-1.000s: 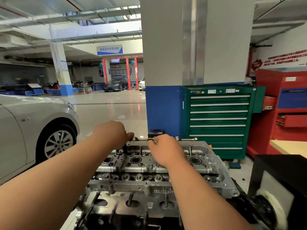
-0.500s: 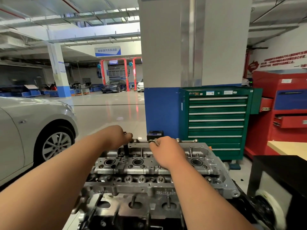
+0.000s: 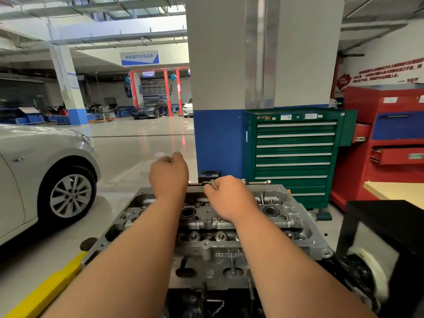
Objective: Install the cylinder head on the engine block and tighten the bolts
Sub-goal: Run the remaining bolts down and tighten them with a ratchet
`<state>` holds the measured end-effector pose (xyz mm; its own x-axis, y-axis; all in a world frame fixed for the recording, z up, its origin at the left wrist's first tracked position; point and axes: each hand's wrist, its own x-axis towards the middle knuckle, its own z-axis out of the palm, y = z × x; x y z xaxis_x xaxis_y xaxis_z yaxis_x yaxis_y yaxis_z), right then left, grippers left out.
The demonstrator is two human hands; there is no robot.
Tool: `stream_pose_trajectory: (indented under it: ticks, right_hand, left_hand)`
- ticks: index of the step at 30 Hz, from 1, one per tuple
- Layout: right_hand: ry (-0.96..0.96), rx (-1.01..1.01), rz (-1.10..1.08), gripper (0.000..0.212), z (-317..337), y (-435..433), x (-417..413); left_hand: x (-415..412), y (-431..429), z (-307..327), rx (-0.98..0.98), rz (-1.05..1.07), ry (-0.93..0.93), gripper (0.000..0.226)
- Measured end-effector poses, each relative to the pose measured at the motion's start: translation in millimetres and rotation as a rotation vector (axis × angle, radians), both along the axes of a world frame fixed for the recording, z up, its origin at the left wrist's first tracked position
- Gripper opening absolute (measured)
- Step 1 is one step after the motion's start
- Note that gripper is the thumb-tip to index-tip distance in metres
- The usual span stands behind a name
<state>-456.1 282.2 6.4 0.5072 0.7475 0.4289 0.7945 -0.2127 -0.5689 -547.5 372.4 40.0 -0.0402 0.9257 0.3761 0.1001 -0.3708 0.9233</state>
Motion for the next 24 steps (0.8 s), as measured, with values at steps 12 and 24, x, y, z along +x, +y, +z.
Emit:
stream_pose_trajectory:
  ticks: [12, 24]
  right_hand:
    - [-0.036, -0.026, -0.01, 0.044, 0.8, -0.2, -1.5]
    - [-0.029, -0.04, -0.004, 0.044, 4.2, -2.6, -4.8]
  left_hand:
    - [12.6, -25.1, -13.1, -0.102, 0.07, -0.176, 0.013]
    - [5.6, -11.1, -9.4, -0.108, 0.062, -0.07, 0.02]
